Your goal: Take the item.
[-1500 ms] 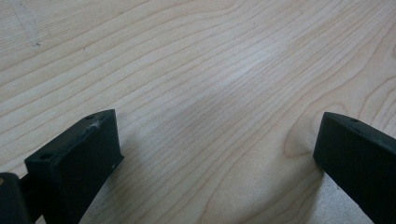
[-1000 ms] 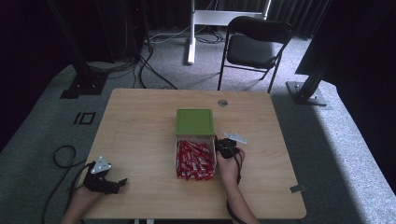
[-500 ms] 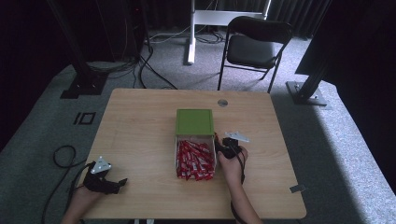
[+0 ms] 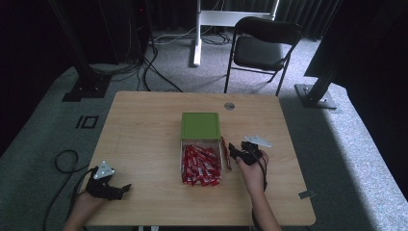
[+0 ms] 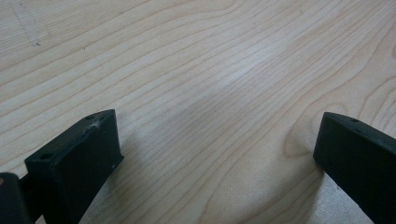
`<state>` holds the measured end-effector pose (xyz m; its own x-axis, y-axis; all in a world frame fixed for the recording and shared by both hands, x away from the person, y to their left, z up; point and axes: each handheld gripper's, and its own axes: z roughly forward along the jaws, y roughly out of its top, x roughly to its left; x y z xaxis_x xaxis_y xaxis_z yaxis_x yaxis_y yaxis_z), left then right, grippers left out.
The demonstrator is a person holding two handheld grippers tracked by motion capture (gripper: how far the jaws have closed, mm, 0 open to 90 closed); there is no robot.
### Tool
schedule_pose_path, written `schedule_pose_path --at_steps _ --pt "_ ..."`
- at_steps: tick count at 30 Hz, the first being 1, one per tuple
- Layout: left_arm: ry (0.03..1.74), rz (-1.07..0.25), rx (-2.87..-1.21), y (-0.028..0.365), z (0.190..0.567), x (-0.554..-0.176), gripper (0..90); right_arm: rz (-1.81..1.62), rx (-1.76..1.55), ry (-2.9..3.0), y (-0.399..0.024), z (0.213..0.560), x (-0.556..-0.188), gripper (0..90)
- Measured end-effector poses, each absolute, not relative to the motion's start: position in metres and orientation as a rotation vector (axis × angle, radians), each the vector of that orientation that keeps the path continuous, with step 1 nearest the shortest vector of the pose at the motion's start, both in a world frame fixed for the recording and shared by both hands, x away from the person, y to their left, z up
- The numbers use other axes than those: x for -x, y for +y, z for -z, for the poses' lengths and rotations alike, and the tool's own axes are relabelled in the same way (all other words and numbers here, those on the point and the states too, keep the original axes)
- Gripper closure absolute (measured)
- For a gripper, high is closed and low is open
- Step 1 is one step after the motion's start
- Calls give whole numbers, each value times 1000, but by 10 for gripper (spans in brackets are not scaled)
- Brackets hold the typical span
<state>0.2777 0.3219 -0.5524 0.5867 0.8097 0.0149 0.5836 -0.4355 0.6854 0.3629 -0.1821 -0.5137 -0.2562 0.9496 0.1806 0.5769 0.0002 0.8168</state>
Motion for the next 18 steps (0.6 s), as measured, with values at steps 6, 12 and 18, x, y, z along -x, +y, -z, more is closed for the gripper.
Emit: schedule_pose_path --at_steps 6,12,18 --pt "1101 -456 -2174 322 552 -278 15 -1156 -1586 1836 -198 515 -359 372" --pt "1101 -456 -2174 322 552 -278 15 -1131 -1594 1827 -215 520 -354 341" --pt "1102 -455 -2173 322 552 -278 15 -1098 -1627 1793 -237 524 -347 310"
